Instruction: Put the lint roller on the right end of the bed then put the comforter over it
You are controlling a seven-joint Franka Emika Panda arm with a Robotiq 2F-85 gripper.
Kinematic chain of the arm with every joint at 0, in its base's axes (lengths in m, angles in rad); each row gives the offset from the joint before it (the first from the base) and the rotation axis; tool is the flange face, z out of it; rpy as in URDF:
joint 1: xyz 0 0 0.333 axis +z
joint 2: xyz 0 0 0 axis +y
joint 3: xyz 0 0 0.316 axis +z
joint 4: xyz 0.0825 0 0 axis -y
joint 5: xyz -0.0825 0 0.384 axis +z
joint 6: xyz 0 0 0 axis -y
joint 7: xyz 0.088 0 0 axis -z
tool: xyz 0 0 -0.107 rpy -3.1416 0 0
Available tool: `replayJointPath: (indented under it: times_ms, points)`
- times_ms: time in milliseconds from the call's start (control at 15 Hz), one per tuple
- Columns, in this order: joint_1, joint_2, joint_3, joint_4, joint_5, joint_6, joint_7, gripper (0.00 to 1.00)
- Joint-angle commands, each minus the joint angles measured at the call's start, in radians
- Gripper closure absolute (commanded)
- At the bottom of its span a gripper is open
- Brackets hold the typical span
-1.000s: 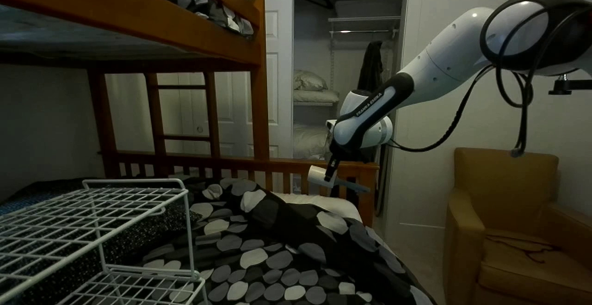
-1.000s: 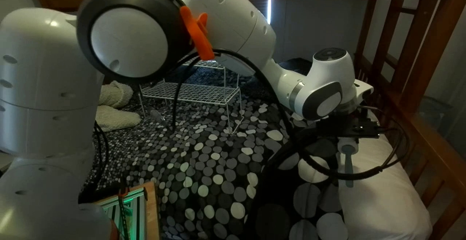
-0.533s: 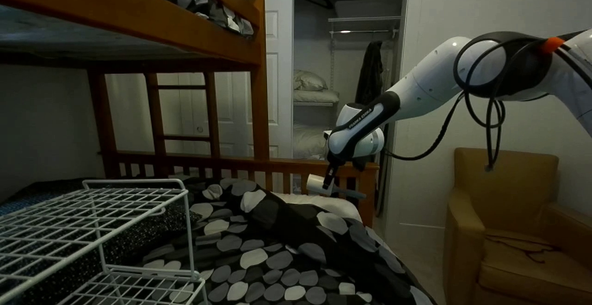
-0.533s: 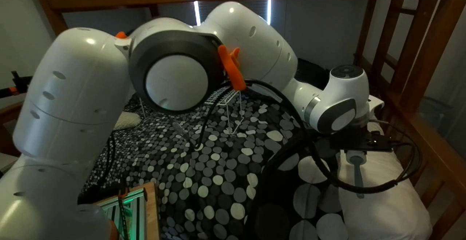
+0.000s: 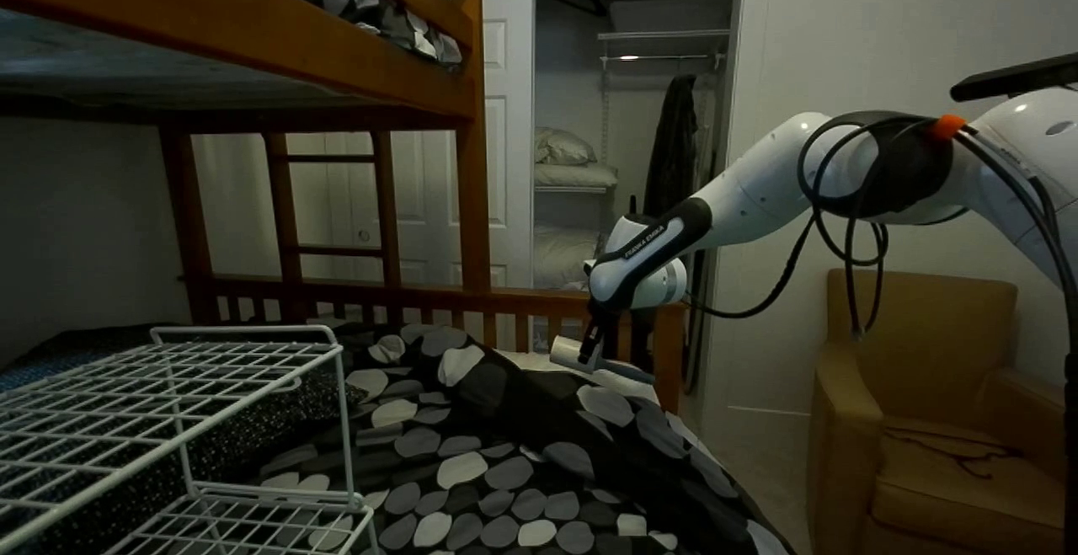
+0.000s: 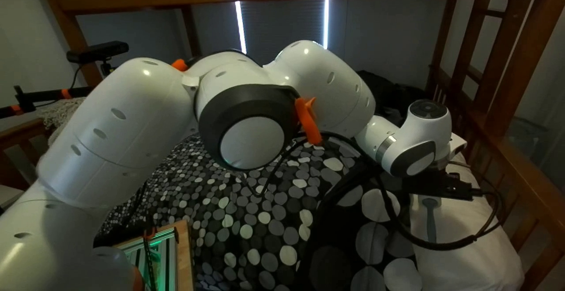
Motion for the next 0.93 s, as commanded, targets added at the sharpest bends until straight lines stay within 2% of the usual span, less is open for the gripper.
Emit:
replayJointPath:
  times_ms: [0,67,133,200,333,400,667,867]
  points:
    - [-0.037,0.071,0.051,0.095,0.033,-0.032,-0.049,0.67]
    - [-0.036,0.083,0.052,0.108,0.033,-0.036,-0.048,0.67]
    - [-0.034,0.093,0.052,0.123,0.036,-0.044,-0.042,0.29]
    - [-0.036,0.102,0.057,0.134,0.044,-0.054,-0.038,0.16]
    - [-0.037,0.113,0.064,0.154,0.056,-0.069,-0.037,0.03]
    - [-0.041,0.114,0.072,0.159,0.067,-0.083,-0.037,0.00]
    - [-0.031,0.102,0.068,0.173,0.090,-0.112,-0.021,0.00]
    - [-0.009,0.022,0.044,0.102,0.097,-0.135,0.049,0.00]
